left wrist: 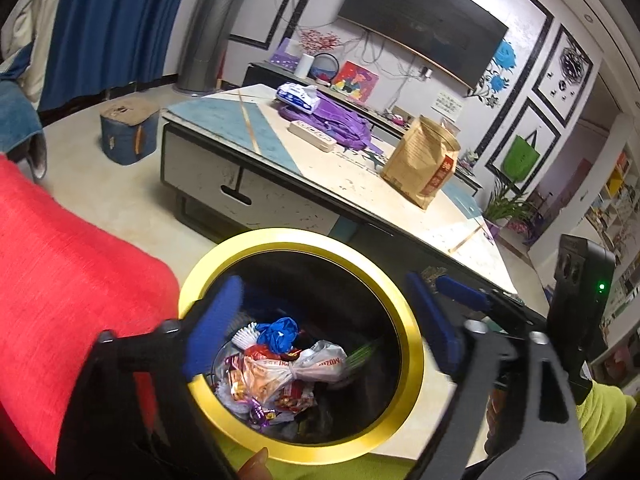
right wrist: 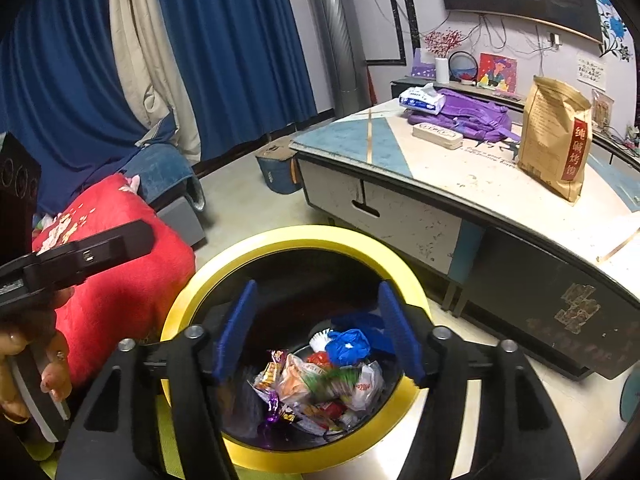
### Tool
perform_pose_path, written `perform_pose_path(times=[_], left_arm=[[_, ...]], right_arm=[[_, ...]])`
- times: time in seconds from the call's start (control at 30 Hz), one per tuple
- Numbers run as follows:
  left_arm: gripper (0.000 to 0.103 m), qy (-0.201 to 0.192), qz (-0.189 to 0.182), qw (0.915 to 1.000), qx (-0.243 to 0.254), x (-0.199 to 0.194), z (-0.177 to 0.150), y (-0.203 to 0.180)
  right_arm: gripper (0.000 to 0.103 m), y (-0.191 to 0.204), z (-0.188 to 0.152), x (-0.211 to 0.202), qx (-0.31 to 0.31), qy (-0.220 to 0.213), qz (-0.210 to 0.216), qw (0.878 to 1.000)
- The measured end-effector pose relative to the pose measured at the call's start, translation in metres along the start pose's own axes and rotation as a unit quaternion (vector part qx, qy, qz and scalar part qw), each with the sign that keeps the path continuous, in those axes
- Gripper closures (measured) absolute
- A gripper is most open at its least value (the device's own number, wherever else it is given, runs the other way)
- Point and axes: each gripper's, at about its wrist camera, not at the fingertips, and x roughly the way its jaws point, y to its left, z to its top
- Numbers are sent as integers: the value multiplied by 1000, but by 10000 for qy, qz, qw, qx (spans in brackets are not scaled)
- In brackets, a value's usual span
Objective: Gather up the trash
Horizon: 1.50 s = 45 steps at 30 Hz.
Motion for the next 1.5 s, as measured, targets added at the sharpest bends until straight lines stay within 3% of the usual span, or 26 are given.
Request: perform_pose_path(times=[0.07,0.43,0.63,0.93,1.33,1.5], left_arm=[[11,-16,51,10000,-27,-3,0,0],[11,-135,481,9986,-161,-28,2,13],[11,-308,853,9956,-222,-54,1,24],[11,-745,1553,9845,-329,-111,-10,42],[11,-1377,2389,9612,-91,-188,-48,42],[11,-1655,2609,9510,110,-217,-72,40]], right_arm=[[31,-1,1,-4,-2,-62,-47,10000],[7,16,6,-25,-254,-310,-117,9991],[6,36,9,-33,-413,-432,-64,9982],[6,80,11,-56,-565,-759,174,9954],[6,148,-8,-98,-855,-1529,516,9832],[6,177,-23,-114,-1047,-2162,524,9693]])
